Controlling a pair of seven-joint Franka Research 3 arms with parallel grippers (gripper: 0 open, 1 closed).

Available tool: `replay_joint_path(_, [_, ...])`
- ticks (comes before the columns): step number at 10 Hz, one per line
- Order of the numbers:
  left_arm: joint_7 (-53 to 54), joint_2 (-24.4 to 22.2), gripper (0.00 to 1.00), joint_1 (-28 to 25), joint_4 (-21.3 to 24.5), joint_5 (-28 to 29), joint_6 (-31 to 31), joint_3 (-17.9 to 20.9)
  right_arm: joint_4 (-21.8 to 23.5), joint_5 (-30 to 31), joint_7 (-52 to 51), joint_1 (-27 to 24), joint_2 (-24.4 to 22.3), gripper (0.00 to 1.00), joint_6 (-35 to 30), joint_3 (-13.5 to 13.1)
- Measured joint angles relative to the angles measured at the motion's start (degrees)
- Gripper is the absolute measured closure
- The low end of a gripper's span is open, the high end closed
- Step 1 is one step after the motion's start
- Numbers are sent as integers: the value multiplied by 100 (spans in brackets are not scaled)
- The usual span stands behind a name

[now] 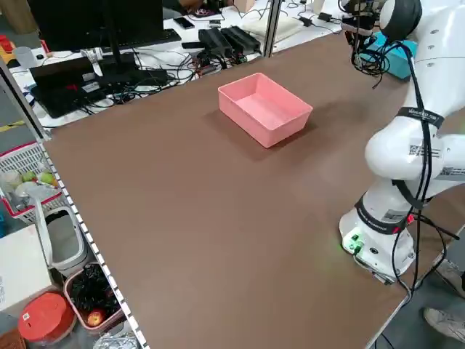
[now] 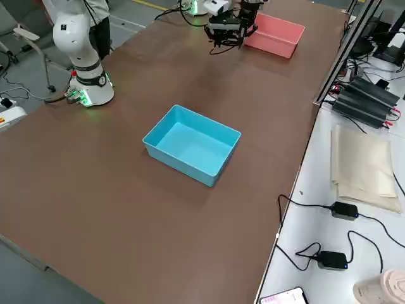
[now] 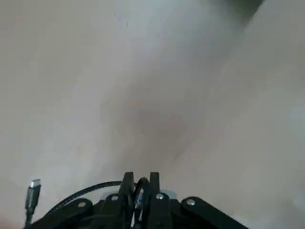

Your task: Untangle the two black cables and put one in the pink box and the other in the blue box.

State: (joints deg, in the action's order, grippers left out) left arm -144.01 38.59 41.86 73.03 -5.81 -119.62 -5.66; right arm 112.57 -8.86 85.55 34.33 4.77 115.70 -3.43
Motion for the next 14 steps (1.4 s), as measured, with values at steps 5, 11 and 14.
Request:
replay_joint_path(5, [895, 213, 86, -256, 107, 34, 212, 99, -901, 26, -1631, -1283, -36, 83, -1539, -63])
replay_joint_path(11, [3437, -352, 86, -1710, 215, 116, 1827, 114, -1026, 1209, -4624, -3324, 106, 94, -1627, -104])
replay_joint_path(14, [4586, -576, 86, -2537, 826, 630, 1806, 111, -1141, 1265, -5347, -3671, 921, 94, -580, -97])
